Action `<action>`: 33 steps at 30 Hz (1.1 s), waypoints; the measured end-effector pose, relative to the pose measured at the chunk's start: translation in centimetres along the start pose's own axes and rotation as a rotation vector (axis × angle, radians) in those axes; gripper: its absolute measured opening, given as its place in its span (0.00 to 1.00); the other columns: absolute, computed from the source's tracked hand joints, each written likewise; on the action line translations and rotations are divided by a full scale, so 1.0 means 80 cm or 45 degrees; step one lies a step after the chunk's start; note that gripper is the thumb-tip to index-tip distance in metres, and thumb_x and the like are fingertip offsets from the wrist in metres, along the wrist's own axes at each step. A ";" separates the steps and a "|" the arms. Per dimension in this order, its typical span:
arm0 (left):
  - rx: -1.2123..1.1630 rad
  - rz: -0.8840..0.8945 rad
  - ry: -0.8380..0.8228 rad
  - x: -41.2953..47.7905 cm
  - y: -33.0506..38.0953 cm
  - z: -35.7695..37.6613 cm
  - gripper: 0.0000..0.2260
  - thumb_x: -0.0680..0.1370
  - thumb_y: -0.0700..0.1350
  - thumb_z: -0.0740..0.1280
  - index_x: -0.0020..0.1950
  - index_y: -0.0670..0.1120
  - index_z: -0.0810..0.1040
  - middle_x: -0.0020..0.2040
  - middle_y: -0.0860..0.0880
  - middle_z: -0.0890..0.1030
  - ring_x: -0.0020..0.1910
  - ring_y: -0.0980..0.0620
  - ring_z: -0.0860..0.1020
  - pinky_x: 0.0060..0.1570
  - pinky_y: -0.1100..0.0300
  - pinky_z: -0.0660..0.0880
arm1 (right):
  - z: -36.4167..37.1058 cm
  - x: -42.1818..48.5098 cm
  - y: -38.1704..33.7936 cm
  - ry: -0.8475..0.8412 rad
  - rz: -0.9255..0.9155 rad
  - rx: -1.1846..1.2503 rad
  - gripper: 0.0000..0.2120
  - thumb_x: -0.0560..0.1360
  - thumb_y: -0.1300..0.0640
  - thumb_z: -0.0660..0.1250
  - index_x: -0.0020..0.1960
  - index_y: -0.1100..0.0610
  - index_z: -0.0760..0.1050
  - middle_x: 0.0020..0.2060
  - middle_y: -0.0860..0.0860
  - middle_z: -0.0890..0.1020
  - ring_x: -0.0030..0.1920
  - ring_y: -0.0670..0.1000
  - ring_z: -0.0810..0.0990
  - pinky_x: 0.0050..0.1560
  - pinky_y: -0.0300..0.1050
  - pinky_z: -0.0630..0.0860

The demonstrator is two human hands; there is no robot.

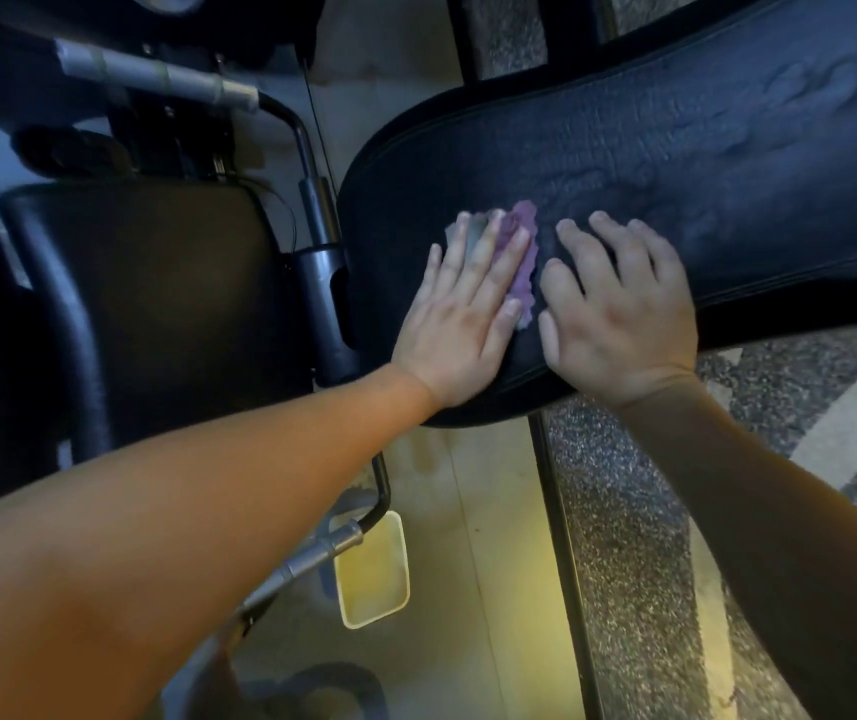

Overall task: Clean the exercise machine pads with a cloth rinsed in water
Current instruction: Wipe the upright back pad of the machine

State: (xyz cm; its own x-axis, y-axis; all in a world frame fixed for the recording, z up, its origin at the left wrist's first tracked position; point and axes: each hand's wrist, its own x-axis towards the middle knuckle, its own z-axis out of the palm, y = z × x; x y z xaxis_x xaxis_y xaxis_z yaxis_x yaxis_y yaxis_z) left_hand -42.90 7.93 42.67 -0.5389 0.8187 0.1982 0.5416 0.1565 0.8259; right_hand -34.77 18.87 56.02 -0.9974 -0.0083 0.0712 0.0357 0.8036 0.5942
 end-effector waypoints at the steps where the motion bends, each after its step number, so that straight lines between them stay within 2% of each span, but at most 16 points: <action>1: -0.005 -0.008 0.006 -0.012 0.003 0.006 0.26 0.87 0.51 0.50 0.84 0.47 0.47 0.84 0.46 0.45 0.82 0.44 0.39 0.79 0.39 0.45 | 0.000 -0.001 -0.001 -0.002 0.005 -0.004 0.14 0.79 0.54 0.57 0.54 0.59 0.78 0.66 0.59 0.80 0.68 0.63 0.76 0.71 0.59 0.68; 6: -0.009 -0.116 -0.002 -0.073 0.029 0.038 0.27 0.87 0.52 0.49 0.83 0.48 0.44 0.83 0.47 0.41 0.81 0.46 0.36 0.80 0.42 0.43 | -0.002 -0.005 -0.006 0.036 0.006 -0.022 0.13 0.79 0.55 0.56 0.52 0.59 0.77 0.63 0.59 0.80 0.66 0.63 0.77 0.69 0.58 0.69; 10: 0.143 -0.136 -0.060 -0.105 0.027 0.055 0.28 0.87 0.56 0.48 0.81 0.50 0.37 0.82 0.47 0.36 0.81 0.45 0.35 0.80 0.46 0.42 | -0.007 -0.006 -0.011 -0.036 0.062 -0.024 0.13 0.77 0.56 0.58 0.55 0.60 0.76 0.62 0.59 0.79 0.65 0.62 0.75 0.72 0.59 0.66; 14: 0.248 -0.222 -0.119 -0.138 0.004 0.066 0.31 0.85 0.62 0.45 0.79 0.51 0.31 0.82 0.46 0.35 0.81 0.47 0.35 0.81 0.47 0.43 | -0.023 -0.042 -0.039 -0.115 0.067 0.197 0.13 0.73 0.57 0.58 0.52 0.61 0.77 0.52 0.59 0.78 0.56 0.62 0.75 0.73 0.57 0.64; 18: -0.113 -0.526 -0.074 -0.158 0.011 0.078 0.33 0.85 0.62 0.48 0.81 0.53 0.33 0.82 0.51 0.32 0.79 0.54 0.31 0.80 0.51 0.41 | -0.036 -0.107 -0.069 -0.127 0.056 0.370 0.10 0.70 0.57 0.60 0.47 0.61 0.76 0.48 0.59 0.77 0.52 0.62 0.76 0.61 0.56 0.70; 21: -0.247 -0.654 -0.064 -0.161 0.026 0.083 0.33 0.85 0.60 0.48 0.81 0.52 0.33 0.81 0.51 0.31 0.79 0.55 0.30 0.80 0.47 0.42 | -0.038 -0.137 -0.077 -0.202 0.282 0.426 0.09 0.70 0.57 0.59 0.45 0.60 0.74 0.44 0.57 0.76 0.47 0.62 0.75 0.48 0.57 0.72; 23: -0.162 -0.610 -0.094 -0.157 0.029 0.077 0.33 0.85 0.60 0.48 0.81 0.49 0.32 0.81 0.49 0.32 0.79 0.53 0.31 0.80 0.47 0.42 | -0.032 -0.144 -0.079 -0.265 0.465 0.530 0.09 0.71 0.56 0.58 0.44 0.59 0.73 0.41 0.57 0.75 0.45 0.61 0.75 0.43 0.57 0.74; 25: 0.058 -0.449 -0.142 -0.149 0.030 0.067 0.34 0.85 0.60 0.48 0.81 0.46 0.33 0.82 0.46 0.33 0.80 0.50 0.32 0.80 0.48 0.41 | -0.025 -0.147 -0.079 -0.308 0.589 0.666 0.09 0.72 0.53 0.56 0.42 0.57 0.70 0.39 0.55 0.75 0.43 0.60 0.76 0.40 0.56 0.76; 28: 0.278 -0.208 -0.205 -0.129 0.024 0.051 0.35 0.86 0.60 0.50 0.81 0.44 0.34 0.81 0.44 0.34 0.80 0.47 0.33 0.80 0.50 0.40 | -0.016 -0.145 -0.079 -0.283 0.717 0.821 0.08 0.75 0.52 0.57 0.40 0.55 0.68 0.35 0.52 0.73 0.38 0.58 0.75 0.35 0.50 0.71; 30: 0.338 -0.106 -0.252 -0.116 0.018 0.040 0.35 0.86 0.61 0.50 0.81 0.45 0.34 0.82 0.44 0.34 0.81 0.46 0.34 0.80 0.47 0.41 | -0.016 -0.142 -0.080 -0.260 0.845 0.893 0.09 0.77 0.53 0.60 0.39 0.55 0.70 0.34 0.52 0.74 0.36 0.57 0.74 0.34 0.48 0.69; 33: 0.265 -0.080 -0.262 -0.086 0.027 0.026 0.34 0.85 0.61 0.47 0.81 0.45 0.34 0.82 0.45 0.34 0.80 0.46 0.33 0.80 0.45 0.41 | -0.028 -0.137 -0.075 -0.229 1.028 0.958 0.12 0.77 0.51 0.59 0.37 0.54 0.70 0.32 0.53 0.75 0.33 0.58 0.74 0.34 0.52 0.73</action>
State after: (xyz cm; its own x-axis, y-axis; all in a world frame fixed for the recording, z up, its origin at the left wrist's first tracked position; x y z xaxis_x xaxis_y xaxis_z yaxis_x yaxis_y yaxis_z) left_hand -36.73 3.77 41.99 -0.4448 0.8954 0.0212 0.6434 0.3029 0.7031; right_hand -23.92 12.82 53.51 -0.6955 0.7157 0.0639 0.6908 0.6905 -0.2147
